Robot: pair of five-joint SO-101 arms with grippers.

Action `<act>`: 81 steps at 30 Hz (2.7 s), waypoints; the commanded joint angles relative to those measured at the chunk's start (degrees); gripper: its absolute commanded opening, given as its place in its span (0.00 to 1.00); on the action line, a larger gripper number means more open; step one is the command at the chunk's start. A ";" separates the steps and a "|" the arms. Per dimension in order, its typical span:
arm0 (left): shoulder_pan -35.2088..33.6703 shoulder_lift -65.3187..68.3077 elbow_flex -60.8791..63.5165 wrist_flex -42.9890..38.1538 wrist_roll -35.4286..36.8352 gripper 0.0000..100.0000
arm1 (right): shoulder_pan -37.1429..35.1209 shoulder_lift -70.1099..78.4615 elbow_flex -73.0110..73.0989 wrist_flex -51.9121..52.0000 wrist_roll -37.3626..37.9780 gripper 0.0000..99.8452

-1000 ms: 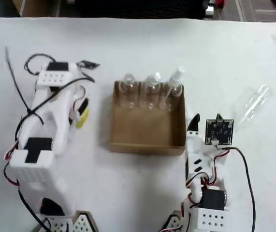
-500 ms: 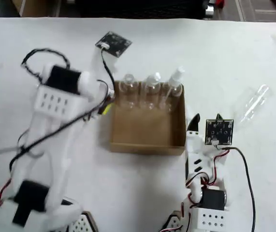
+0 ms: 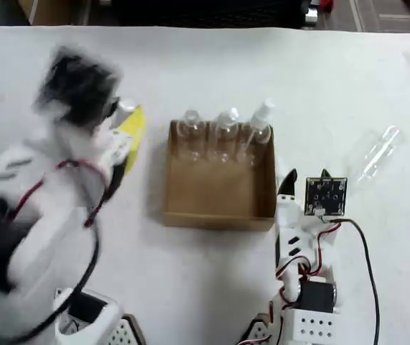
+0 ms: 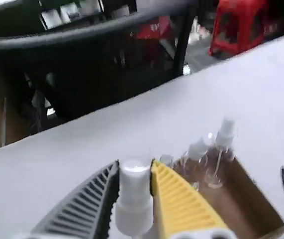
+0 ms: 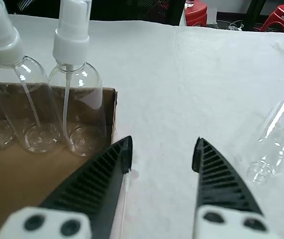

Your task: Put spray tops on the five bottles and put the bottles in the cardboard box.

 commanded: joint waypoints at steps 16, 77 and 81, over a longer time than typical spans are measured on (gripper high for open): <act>1.01 -17.19 51.08 -76.04 6.51 0.02 | -2.59 -0.31 0.44 -0.92 0.79 0.18; 3.03 7.25 41.76 -71.65 9.93 0.02 | -0.22 -0.31 0.44 -2.07 1.49 0.18; 3.03 7.25 44.84 -74.29 9.93 0.02 | -0.22 -0.31 0.44 -2.07 1.49 0.18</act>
